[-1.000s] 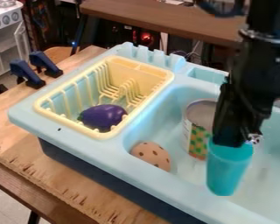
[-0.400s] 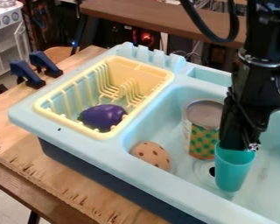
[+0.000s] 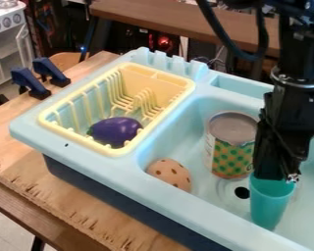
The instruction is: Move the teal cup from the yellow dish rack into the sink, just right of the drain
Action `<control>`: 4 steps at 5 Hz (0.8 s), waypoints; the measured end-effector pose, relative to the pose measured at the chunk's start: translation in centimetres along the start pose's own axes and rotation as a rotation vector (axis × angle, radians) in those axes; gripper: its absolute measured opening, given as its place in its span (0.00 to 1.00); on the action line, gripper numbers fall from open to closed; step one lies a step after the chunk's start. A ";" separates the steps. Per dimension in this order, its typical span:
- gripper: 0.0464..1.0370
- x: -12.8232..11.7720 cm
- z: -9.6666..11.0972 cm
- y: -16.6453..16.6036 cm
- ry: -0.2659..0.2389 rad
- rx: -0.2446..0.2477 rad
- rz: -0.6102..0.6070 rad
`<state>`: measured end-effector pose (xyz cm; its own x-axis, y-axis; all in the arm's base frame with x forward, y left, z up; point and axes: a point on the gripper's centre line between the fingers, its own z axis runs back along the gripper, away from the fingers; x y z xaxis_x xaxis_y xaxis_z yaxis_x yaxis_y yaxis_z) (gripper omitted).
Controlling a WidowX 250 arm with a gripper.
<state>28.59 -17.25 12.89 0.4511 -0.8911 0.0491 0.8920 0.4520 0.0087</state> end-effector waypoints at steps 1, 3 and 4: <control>0.07 -0.2 -0.6 -0.1 0.023 -0.027 0.013; 0.60 -1.3 1.0 0.4 -0.036 -0.072 0.078; 0.89 -2.0 5.1 0.6 -0.127 -0.051 0.111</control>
<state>28.04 -15.00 17.90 0.5422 -0.8223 0.1725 0.8388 0.5417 -0.0542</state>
